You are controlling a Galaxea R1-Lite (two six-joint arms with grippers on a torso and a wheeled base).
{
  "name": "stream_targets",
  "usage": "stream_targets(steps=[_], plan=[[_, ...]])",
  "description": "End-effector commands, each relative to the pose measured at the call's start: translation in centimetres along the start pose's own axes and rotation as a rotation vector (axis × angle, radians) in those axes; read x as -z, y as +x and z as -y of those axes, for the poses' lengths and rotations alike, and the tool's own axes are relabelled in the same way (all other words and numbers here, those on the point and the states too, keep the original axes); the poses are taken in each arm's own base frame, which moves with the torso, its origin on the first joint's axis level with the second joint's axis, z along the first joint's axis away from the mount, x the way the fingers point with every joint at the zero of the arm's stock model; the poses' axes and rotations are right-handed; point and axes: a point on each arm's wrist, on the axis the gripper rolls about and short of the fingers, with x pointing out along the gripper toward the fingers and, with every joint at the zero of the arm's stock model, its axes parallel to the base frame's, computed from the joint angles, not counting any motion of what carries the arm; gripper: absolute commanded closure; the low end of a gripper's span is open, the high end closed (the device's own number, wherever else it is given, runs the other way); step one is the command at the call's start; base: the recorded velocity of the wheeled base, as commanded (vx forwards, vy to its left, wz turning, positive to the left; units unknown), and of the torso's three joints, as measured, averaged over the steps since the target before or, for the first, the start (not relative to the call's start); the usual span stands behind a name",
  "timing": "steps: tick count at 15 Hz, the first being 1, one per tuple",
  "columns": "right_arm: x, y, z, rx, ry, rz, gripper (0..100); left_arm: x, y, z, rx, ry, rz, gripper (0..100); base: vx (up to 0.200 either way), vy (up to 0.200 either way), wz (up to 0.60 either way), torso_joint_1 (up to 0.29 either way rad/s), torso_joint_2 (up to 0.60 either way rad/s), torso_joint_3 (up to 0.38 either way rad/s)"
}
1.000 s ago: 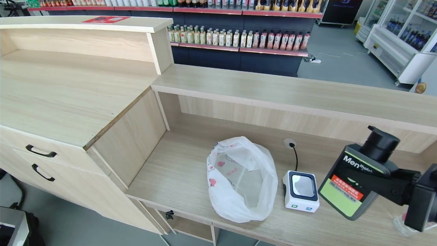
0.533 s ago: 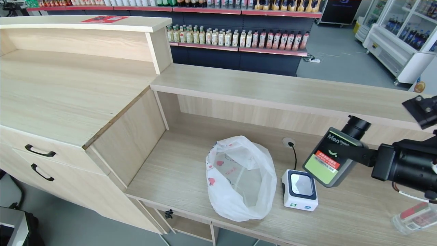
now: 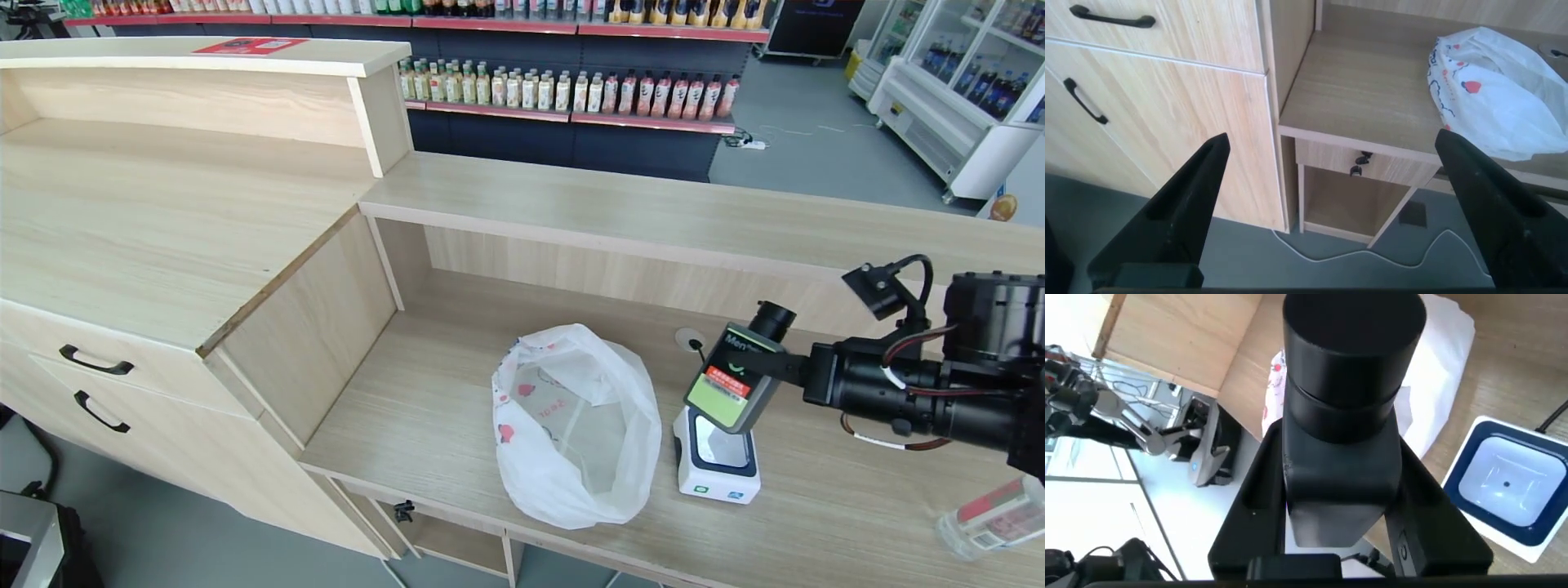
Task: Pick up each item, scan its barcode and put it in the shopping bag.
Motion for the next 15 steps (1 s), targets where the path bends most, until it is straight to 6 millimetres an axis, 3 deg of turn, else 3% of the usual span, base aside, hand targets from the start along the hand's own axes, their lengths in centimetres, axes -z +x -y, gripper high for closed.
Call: stream_targets(steps=[1, 3, 10, 15], plan=[[1.1, 2.2, 3.1, 0.033, 0.042, -0.055, 100, 0.0, 0.0, 0.0, 0.000, 0.000, 0.001, 0, 0.000, 0.000, 0.00, 0.000, 0.00, 0.000], [1.6, 3.5, 4.6, 0.030, 0.050, -0.073, 100, 0.0, 0.0, 0.0, 0.000, 0.000, 0.002, 0, 0.000, 0.000, 0.00, 0.000, 0.00, 0.000], [2.2, 5.2, 8.9, 0.064, -0.024, -0.089, 100, 0.0, 0.0, 0.0, 0.000, 0.000, 0.002, 0, 0.000, 0.000, 0.00, 0.000, 0.00, 0.000], [2.4, 6.1, 9.2, 0.054, -0.027, -0.094, 100, 0.0, 0.0, 0.0, -0.001, 0.000, 0.001, 0, 0.000, 0.000, 0.00, 0.000, 0.00, 0.000]])
